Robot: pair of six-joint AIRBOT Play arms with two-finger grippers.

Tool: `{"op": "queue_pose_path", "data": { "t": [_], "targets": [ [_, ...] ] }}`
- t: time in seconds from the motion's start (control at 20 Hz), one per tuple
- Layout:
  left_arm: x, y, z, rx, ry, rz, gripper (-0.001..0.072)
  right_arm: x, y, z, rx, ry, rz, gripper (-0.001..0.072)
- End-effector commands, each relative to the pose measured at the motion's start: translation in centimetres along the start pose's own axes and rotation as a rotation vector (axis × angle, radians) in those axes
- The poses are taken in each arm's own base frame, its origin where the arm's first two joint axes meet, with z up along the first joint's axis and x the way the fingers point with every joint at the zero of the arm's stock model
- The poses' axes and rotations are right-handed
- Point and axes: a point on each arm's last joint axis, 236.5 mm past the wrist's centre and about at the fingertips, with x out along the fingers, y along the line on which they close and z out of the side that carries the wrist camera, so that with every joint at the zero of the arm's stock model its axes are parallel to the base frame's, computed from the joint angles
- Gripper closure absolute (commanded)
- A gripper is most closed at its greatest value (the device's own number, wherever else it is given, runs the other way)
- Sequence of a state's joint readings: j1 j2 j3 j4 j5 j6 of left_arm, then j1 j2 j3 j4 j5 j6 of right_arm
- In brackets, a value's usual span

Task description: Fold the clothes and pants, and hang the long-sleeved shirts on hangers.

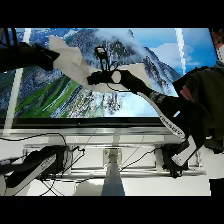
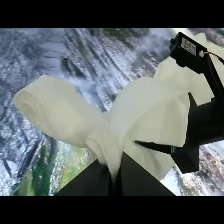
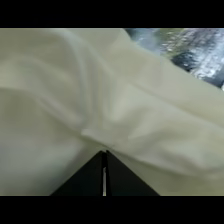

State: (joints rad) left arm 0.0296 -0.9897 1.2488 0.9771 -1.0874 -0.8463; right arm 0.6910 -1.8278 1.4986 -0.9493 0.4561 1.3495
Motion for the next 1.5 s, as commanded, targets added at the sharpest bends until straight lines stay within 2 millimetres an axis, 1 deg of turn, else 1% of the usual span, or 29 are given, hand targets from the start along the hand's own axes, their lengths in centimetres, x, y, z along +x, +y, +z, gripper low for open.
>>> {"op": "queue_pose_path", "data": {
  "t": [0.0,0.1,0.15,0.25,0.4,0.5,0.55,0.65,0.75,0.85,0.9,0.95,1.0,1.05,1.15,1.3,1.35,1.4,1.45],
  "targets": [
    [-0.5,0.3,-0.4,0.024,0.017,0.031,0.0698,0.1,0.6,1.1,-0.062,-0.003,-0.007,0.0702],
    [1.3,-0.9,-0.2,-0.022,0.011,-0.045,0.0698,-1.9,-2.2,3.0,-0.110,-0.020,-0.066,0.0702],
    [2.4,-1.9,0.1,-0.058,0.000,-0.102,0.0698,-3.3,-4.1,4.0,-0.121,-0.024,-0.100,0.0702],
    [5.5,-4.5,1.3,-0.150,-0.037,-0.234,0.0698,-6.4,-8.1,5.8,-0.113,-0.028,-0.167,0.0702],
    [11.6,-9.3,4.1,-0.282,-0.130,-0.374,0.0699,-12.4,-14.7,8.2,-0.026,-0.049,-0.254,0.0702],
    [15.6,-13.3,5.1,-0.326,-0.170,-0.413,0.0699,-16.4,-19.3,8.6,0.036,-0.050,-0.319,0.0702],
    [17.4,-15.5,5.2,-0.343,-0.182,-0.418,0.0699,-18.2,-21.5,8.3,0.069,-0.041,-0.349,0.0702],
    [20.4,-19.2,5.1,-0.389,-0.199,-0.397,0.0699,-21.3,-25.7,6.9,0.153,-0.006,-0.397,0.0702],
    [22.7,-21.5,4.7,-0.391,-0.232,-0.317,0.0698,-24.0,-29.3,4.5,0.243,0.047,-0.430,0.0702],
    [24.0,-22.7,4.4,-0.384,-0.272,-0.234,0.0698,-25.8,-31.4,2.3,0.314,0.091,-0.447,0.0702],
    [24.5,-22.8,4.2,-0.384,-0.292,-0.192,0.0687,-26.3,-32.2,1.2,0.343,0.112,-0.452,0.0688],
    [24.9,-22.7,4.0,-0.380,-0.306,-0.157,0.0451,-26.6,-32.8,0.2,0.366,0.129,-0.454,0.0480],
    [25.2,-22.8,3.8,-0.379,-0.306,-0.146,0.0054,-26.5,-33.1,-0.6,0.384,0.145,-0.454,0.0197],
    [25.4,-22.8,3.5,-0.382,-0.298,-0.149,0.0012,-26.1,-33.3,-1.6,0.402,0.169,-0.448,0.0143],
    [25.5,-22.0,3.6,-0.388,-0.302,-0.137,0.0011,-24.8,-33.1,-3.2,0.439,0.218,-0.414,0.0142],
    [25.6,-20.3,3.7,-0.378,-0.296,-0.127,0.0012,-21.6,-31.7,-4.9,0.545,0.258,-0.284,0.0134],
    [25.8,-20.4,3.1,-0.307,-0.266,-0.157,0.0013,-20.4,-30.8,-5.3,0.574,0.273,-0.215,0.0133],
    [26.0,-20.8,2.0,-0.227,-0.212,-0.203,0.0015,-19.2,-29.7,-5.7,0.592,0.289,-0.134,0.0131],
    [26.0,-21.0,0.5,-0.167,-0.149,-0.249,0.0015,-18.3,-28.7,-6.1,0.608,0.302,-0.065,0.0105]
  ]
}}
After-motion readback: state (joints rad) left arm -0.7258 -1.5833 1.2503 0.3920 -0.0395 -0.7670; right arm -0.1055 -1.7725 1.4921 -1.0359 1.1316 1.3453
